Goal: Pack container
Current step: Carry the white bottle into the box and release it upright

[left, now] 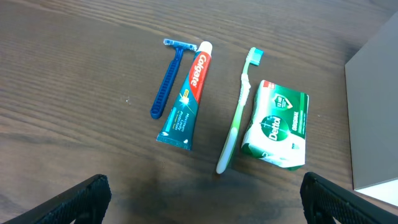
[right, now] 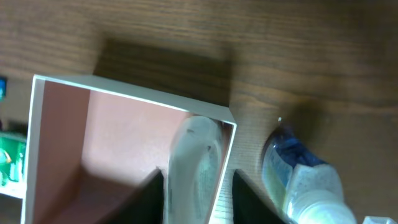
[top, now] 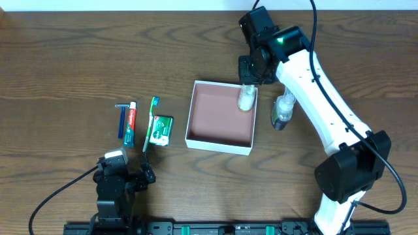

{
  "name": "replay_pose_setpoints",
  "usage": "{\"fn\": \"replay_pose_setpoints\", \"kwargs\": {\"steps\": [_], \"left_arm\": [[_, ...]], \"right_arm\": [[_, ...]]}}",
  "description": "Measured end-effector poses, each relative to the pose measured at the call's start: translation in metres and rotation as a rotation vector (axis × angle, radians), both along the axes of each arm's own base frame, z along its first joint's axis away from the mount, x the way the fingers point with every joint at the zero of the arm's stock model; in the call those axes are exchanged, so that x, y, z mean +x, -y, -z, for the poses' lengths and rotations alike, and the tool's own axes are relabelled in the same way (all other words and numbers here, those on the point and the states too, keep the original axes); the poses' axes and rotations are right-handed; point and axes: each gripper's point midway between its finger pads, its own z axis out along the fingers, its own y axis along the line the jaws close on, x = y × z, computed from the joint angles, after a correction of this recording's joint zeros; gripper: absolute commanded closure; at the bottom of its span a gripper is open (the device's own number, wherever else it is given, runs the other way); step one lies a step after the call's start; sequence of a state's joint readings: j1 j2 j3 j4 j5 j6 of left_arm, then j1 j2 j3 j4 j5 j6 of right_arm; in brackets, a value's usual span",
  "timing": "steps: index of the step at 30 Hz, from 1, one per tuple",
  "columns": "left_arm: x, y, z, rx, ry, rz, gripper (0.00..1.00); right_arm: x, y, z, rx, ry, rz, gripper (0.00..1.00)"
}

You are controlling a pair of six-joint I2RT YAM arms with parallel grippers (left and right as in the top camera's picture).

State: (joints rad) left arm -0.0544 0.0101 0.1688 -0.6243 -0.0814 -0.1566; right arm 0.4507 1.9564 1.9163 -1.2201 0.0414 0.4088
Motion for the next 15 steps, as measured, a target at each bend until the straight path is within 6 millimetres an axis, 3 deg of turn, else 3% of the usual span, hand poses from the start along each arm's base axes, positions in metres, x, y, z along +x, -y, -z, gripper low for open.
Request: {"fn": "replay_pose_setpoints", "kwargs": {"steps": [5, 8, 11, 15], "left_arm": [[0.000, 0.000, 0.000, 0.000, 0.000, 0.000, 0.02], [0.000, 0.000, 0.000, 0.000, 0.000, 0.000, 0.02], [0.000, 0.000, 0.000, 0.000, 0.000, 0.000, 0.02], [0.000, 0.000, 0.000, 0.000, 0.000, 0.000, 0.02]], "right_arm": [[0.002, -0.001, -0.002, -0.005, 0.014, -0.034, 0.35], [0.000, 0.004, -0.015, -0.025, 0.037, -0.054, 0.28], [-0.008, 0.014, -0.048, -0.036, 0.104, -0.059, 0.26], [-0.034, 0.042, -0.105, -0.040, 0.199, -0.031, 0.26]]}}
